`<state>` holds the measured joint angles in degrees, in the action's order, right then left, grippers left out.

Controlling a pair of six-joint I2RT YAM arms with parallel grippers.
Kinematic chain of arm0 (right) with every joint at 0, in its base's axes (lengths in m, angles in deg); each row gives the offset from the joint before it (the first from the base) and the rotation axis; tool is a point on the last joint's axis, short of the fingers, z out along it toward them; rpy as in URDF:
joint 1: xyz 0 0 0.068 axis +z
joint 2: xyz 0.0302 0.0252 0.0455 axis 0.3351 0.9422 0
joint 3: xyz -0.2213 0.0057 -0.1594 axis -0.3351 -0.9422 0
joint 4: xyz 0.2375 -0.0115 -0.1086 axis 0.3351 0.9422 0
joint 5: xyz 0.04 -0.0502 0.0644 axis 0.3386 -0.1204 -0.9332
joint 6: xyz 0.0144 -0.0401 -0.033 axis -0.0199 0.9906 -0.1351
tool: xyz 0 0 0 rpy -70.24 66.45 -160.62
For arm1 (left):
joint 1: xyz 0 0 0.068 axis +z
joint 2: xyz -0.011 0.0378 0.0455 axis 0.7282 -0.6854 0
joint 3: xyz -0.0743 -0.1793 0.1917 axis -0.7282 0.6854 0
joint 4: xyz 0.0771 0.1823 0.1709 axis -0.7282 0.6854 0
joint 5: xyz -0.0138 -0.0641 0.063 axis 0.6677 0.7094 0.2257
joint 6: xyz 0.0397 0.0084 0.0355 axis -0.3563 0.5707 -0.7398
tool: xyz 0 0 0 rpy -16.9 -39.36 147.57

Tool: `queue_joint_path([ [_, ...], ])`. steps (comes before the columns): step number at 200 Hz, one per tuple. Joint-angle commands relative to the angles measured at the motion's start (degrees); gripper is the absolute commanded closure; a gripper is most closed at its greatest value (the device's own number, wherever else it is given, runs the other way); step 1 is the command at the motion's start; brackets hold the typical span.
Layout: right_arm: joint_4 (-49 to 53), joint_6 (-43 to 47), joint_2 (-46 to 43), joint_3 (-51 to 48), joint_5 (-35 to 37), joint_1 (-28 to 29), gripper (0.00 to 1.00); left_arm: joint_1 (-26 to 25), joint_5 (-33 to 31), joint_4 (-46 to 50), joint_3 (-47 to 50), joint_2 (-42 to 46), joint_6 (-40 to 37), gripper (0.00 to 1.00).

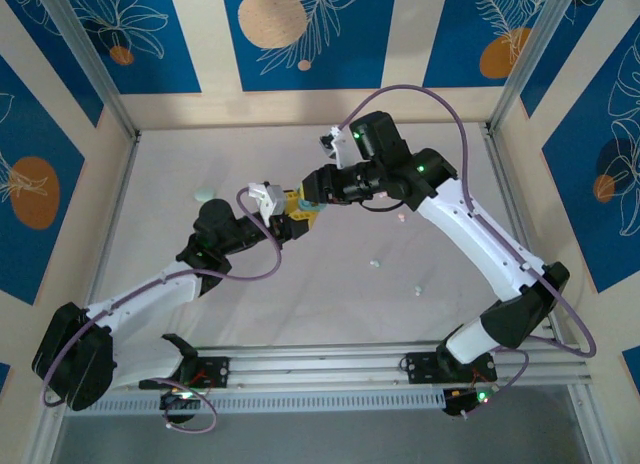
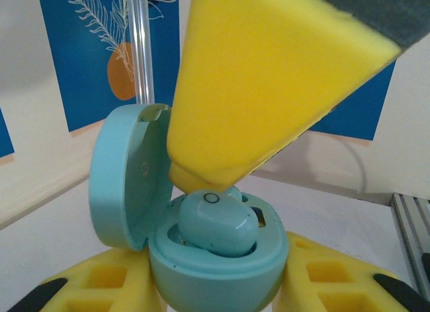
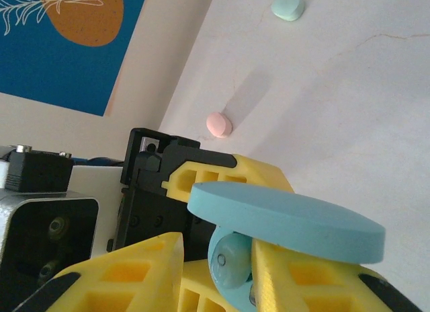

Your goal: Insert wireless bluetooth earbuds into charging case

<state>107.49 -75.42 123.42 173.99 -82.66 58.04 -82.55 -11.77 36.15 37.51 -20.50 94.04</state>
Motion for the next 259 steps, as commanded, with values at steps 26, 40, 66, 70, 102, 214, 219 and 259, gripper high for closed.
queue_joint_path([
  [26,-1.64,-0.76,-2.96,-0.95,-0.44,-0.05,0.67,-0.73,-0.70,-3.42,-0.11,1.48,-1.15,0.63],
  [40,-2.12,-0.72,-3.27,-1.21,-1.18,-0.11,0.67,-0.72,-0.78,-3.33,-0.10,1.50,-1.23,0.63],
  [66,-4.55,-0.98,-4.54,-2.60,-2.27,-0.25,0.67,-0.71,-0.80,-3.14,-0.02,1.59,-1.43,0.63],
  [70,-4.88,-1.06,-4.86,-2.78,-2.03,-0.26,0.67,-0.73,-0.78,-3.13,-0.01,1.59,-1.50,0.63],
  [102,-9.21,-1.68,-8.11,-5.80,-1.18,-1.62,0.67,-0.74,-0.39,-2.53,-0.03,2.01,-1.57,0.63],
  [214,-6.69,-3.81,-0.74,1.20,-0.13,-7.59,0.58,-0.76,2.12,0.63,-0.81,3.67,-1.09,0.63],
  [219,-6.20,-3.50,-0.03,1.90,-0.55,-7.63,0.57,-0.79,2.10,0.59,-0.81,3.70,-1.05,0.63],
  [259,-0.16,0.95,3.63,5.71,-5.26,-7.16,0.55,-0.89,1.52,0.14,-0.99,3.78,-0.82,0.63],
])
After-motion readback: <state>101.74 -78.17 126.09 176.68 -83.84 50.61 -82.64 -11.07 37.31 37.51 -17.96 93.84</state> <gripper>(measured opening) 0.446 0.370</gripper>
